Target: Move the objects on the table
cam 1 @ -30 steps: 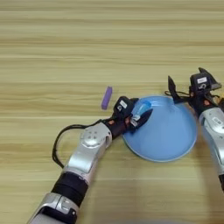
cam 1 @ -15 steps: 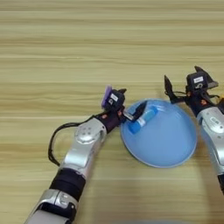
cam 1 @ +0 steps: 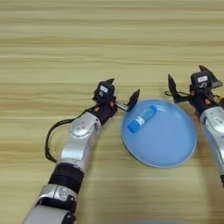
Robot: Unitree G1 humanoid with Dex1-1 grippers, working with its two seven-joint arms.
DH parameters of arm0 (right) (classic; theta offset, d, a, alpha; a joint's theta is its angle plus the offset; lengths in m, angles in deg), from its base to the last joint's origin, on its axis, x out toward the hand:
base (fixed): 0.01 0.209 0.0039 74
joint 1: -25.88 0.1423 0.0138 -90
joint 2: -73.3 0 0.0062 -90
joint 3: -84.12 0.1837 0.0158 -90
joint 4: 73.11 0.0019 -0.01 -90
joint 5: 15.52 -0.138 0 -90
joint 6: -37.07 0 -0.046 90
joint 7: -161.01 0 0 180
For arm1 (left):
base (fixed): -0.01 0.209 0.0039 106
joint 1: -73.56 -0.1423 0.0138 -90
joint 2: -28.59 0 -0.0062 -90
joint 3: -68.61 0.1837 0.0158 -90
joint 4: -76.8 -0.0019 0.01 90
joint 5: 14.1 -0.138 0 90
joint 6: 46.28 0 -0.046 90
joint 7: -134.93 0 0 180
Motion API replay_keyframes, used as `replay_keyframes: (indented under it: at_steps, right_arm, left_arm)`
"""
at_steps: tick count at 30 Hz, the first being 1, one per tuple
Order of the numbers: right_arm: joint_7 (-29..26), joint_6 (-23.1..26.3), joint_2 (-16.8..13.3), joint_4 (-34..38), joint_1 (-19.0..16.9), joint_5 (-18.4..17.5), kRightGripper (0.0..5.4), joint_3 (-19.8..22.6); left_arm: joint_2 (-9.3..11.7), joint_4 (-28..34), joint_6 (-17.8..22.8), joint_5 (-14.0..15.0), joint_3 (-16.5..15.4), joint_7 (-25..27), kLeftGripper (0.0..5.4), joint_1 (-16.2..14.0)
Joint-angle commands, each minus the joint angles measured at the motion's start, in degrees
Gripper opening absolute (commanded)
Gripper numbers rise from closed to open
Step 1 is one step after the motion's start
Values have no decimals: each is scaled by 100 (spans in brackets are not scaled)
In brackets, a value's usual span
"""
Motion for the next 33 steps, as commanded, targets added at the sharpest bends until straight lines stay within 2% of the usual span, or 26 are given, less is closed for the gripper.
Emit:
replay_keyframes:
  at_steps: [1, 10, 14, 19, 22, 26, 28, 33]
  right_arm:
    - [16, 72, -32, 84, -51, -2, 540, 39]
    - [69, 43, -83, 81, -91, 3, 540, 97]
    - [59, 31, -93, 48, -105, -12, 540, 128]
    - [95, -28, -129, -67, -126, -111, 540, 305]
    - [167, -120, -194, -255, -116, -133, 540, 471]
    - [291, -284, -292, -589, -78, -70, 540, 647]
    - [413, -408, -371, -739, -72, 71, 540, 661]
    - [660, -633, -538, -969, -136, 162, 540, 854]
  left_arm:
    - [81, -234, -221, 19, -180, -138, 538, 202]
    - [354, -1246, -968, -85, -613, -577, 538, 720]
    - [456, -1656, -1271, 2, -820, -696, 538, 928]
    - [535, -2292, -1775, -34, -1072, -1032, 538, 1188]
    - [635, -2666, -2014, 39, -1302, -1284, 538, 1353]
    - [739, -3032, -2188, 70, -1491, -1476, 538, 1493]
    - [783, -3209, -2243, 55, -1551, -1547, 538, 1552]
    - [798, -3407, -2326, 39, -1623, -1584, 538, 1625]
